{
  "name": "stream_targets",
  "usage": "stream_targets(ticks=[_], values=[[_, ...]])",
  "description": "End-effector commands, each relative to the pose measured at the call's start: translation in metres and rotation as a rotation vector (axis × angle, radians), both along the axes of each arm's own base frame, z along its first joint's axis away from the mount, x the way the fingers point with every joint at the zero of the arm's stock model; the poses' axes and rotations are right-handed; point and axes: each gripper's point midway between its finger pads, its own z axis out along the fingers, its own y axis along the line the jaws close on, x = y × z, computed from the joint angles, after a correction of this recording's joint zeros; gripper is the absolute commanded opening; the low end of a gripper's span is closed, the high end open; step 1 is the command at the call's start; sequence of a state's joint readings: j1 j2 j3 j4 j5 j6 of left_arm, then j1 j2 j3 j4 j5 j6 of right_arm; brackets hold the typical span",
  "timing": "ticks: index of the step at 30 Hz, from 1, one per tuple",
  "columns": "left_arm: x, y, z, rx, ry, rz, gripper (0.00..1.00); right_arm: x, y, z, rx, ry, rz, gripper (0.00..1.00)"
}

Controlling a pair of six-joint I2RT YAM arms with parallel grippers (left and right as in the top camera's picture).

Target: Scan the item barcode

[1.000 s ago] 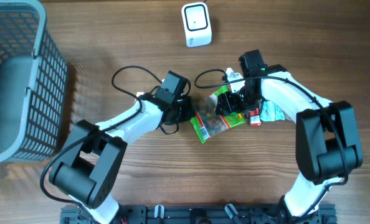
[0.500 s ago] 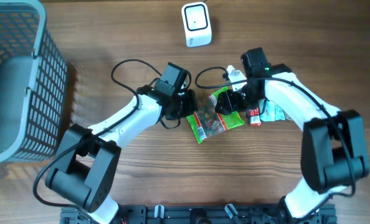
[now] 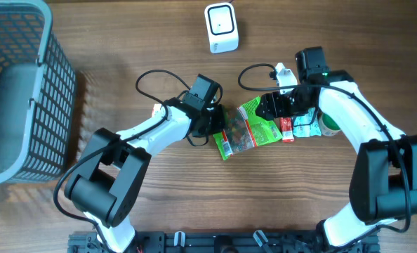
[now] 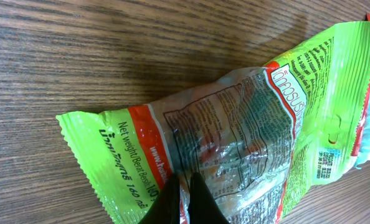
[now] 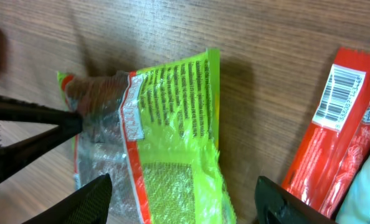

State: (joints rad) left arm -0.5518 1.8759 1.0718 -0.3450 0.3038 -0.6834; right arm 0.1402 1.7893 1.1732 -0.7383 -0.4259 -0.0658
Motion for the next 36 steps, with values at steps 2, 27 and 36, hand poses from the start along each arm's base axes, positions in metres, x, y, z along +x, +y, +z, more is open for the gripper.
stream_targets(ticks=[2,27,36], values=[[-0.002,0.013,-0.026,0.086,0.026,0.028,0.04,-0.006,0.004,-0.014,0.012,-0.038,0.036,0.74],[-0.006,0.019,-0.038,0.122,0.050,0.034,0.04,-0.056,0.040,-0.049,0.325,0.081,-0.053,0.68],[-0.007,0.020,-0.047,0.131,0.065,0.033,0.04,-0.071,0.065,-0.055,0.406,0.065,-0.041,0.63]])
